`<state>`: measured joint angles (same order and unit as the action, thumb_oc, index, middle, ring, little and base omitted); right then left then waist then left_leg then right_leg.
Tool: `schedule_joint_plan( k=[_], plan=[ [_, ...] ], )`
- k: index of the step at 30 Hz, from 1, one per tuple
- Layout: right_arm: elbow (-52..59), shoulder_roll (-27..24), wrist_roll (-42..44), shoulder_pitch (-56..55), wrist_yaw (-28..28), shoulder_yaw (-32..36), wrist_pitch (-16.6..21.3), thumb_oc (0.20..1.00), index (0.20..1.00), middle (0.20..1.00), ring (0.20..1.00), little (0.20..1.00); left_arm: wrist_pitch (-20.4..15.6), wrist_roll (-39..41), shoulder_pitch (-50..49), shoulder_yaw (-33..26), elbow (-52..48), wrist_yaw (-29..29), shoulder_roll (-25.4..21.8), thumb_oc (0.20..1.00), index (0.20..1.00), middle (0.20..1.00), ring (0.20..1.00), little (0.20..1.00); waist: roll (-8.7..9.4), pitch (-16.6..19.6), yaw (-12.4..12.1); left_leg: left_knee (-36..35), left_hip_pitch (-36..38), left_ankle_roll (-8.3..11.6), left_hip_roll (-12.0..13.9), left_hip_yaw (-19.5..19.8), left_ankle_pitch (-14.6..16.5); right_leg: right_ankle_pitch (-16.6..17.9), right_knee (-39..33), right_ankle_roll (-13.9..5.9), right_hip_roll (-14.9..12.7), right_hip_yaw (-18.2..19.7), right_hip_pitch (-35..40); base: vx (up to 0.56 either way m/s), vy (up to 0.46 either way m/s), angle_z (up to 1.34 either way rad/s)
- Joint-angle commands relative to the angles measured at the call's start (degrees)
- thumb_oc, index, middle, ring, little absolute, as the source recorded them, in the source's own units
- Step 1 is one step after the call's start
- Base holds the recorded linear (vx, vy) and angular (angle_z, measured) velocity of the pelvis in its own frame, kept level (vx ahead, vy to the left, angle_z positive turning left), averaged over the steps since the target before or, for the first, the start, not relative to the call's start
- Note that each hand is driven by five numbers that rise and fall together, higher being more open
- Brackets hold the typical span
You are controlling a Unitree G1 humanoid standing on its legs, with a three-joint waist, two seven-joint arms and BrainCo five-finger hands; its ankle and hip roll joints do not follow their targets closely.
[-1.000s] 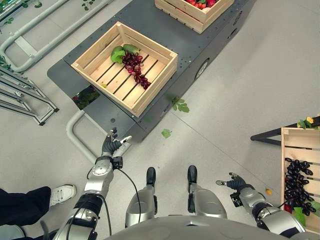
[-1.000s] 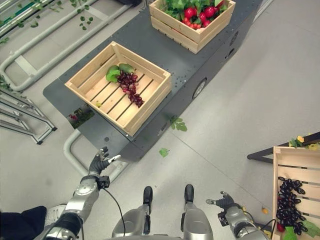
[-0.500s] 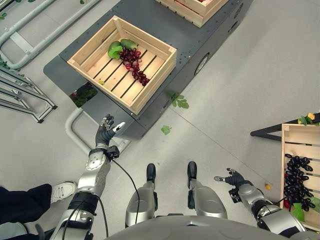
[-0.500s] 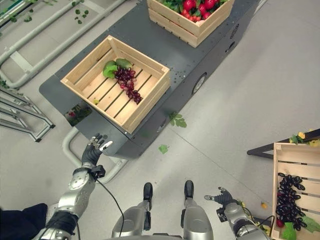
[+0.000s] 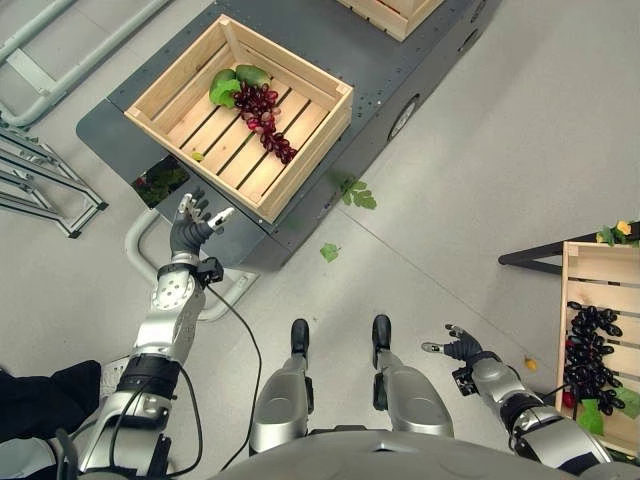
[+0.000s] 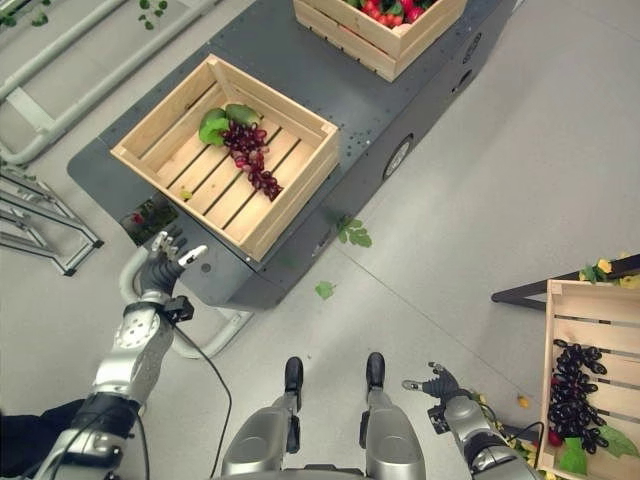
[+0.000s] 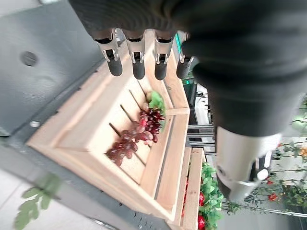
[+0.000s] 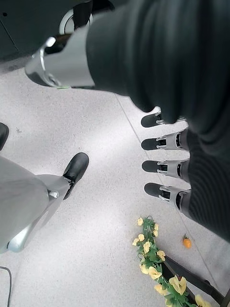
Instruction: Pick up the fruits from the basket on one side to the basket on the other side
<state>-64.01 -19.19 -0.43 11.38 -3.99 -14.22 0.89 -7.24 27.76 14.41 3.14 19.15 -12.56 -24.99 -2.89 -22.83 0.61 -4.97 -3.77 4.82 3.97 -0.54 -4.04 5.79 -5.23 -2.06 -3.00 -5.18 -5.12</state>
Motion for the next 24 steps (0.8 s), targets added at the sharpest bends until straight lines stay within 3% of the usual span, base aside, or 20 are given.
schedule_joint_plan(
  k=[1,10,24],
  plan=[
    [0.9,0.0,0.8,1.4,-0.9,-3.0,0.6,1.0,1.0,1.0,1.0,1.0,-4.4,-2.7,3.6,-2.7,-1.9,-2.6,-1.4,1.0,1.0,1.0,1.0,1.0,3.79,0.4,0.7,0.4,-3.7,-0.59,-2.6,-1.4,-0.1,-0.9,0.8,-5.78,-3.8,1.2,-3.2,-0.03,-0.002,-0.04],
    [-0.4,0.1,1.3,1.8,-0.8,-3.2,0.4,1.0,1.0,1.0,1.0,1.0,-3.1,-2.0,6.2,-1.3,-0.5,-2.6,-2.5,1.0,1.0,1.0,1.0,1.0,4.31,0.2,0.9,0.3,-4.8,-0.58,-2.4,-1.5,-0.5,-0.5,0.7,-5.79,-3.7,1.7,-4.4,0.0,0.0,0.0],
    [-3.7,-0.3,2.0,2.8,-0.5,-3.1,-0.2,1.0,1.0,1.0,1.0,1.0,-2.9,1.5,10.4,0.7,-4.2,-1.4,-5.6,1.0,1.0,1.0,1.0,1.0,3.46,-0.2,0.8,0.2,-5.3,-0.57,-2.5,-1.4,-0.7,-0.2,0.6,-5.83,-3.8,1.8,-5.0,0.0,0.0,0.0]
  ],
)
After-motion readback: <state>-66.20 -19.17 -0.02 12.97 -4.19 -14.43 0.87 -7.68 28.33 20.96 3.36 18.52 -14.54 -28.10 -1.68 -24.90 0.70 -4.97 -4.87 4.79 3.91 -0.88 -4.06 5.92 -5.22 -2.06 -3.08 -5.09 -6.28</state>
